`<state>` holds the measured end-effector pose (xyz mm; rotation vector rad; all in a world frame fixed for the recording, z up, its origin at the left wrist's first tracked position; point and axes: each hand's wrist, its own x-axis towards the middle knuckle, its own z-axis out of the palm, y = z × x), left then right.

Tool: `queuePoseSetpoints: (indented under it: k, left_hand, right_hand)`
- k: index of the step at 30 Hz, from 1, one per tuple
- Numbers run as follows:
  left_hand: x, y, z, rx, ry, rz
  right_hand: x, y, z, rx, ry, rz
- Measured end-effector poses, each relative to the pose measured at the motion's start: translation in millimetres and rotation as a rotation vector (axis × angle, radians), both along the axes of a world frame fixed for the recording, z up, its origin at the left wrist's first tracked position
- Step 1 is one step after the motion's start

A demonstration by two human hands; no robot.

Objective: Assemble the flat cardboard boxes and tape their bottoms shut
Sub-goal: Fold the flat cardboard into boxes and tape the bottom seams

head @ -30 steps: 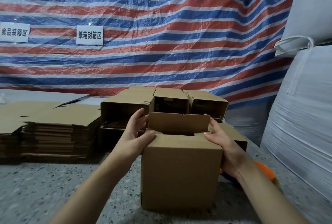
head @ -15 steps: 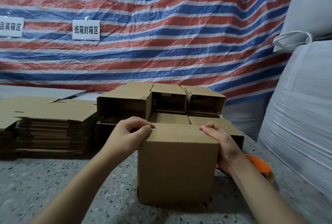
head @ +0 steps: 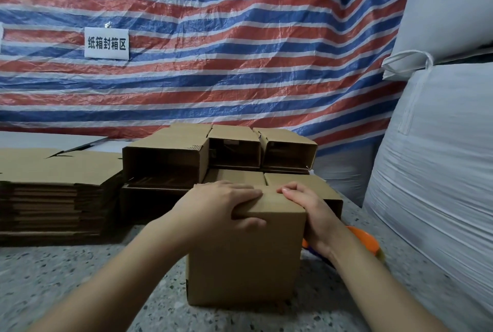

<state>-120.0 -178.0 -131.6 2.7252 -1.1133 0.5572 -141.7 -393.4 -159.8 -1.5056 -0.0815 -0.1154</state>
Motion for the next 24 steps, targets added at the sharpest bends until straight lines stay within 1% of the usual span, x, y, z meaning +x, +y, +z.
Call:
queuePoseSetpoints:
  k: [3,5,6,8,10,11,12,14,16,18,21,24]
  left_hand:
    - [-0.3,0.7,0.8,0.008,0.016,-0.019]
    - [-1.4,1.0,1.9,0.006,0.026,-0.010]
    - [-1.8,0.4,2.3,0.010,0.029,-0.003]
    - [-1.5,-0.3,2.3,0.013,0.031,0.002]
    - [-1.6,-0.7,2.0,0.014,0.033,0.001]
    - [-1.3,-0.6,1.9,0.016,0.033,0.001]
    - [-1.1,-0.5,1.7,0.016,0.032,0.003]
    - [-1.2,-0.1,1.5,0.016,0.030,0.005]
    - [-1.4,0.0,1.6,0.019,0.032,0.009]
    - [-2.2,0.3,2.2,0.028,0.043,0.013]
    - [-4.3,1.3,3.9,0.034,0.066,0.016]
    - [-6.4,1.4,6.1,0.019,0.105,0.017]
  right_hand:
    - [6.0,-10.2,4.9,-0.139,-0.003,0.012]
    - [13.2,-23.8,12.4,-0.306,-0.042,-0.075]
    - [17.0,-33.9,16.8,-0.453,-0.033,-0.166]
    - [22.6,-58.0,22.7,-0.888,0.056,-0.319]
    - [24.9,-79.7,19.2,-1.320,0.201,-0.338]
    - [24.9,-87.1,13.3,-1.469,0.272,-0.326]
    - [24.7,-92.3,5.3,-1.566,0.326,-0.318]
    - [25.3,-97.4,-12.5,-1.643,0.403,-0.325]
    - [25.7,-96.8,-29.6,-1.629,0.471,-0.351]
    - [26.8,-97.2,-45.3,-1.601,0.491,-0.382]
    - [23.9,-104.4,-62.5,-1.575,0.360,-0.421]
    - [21.1,-111.1,-69.9,-1.599,0.227,-0.421]
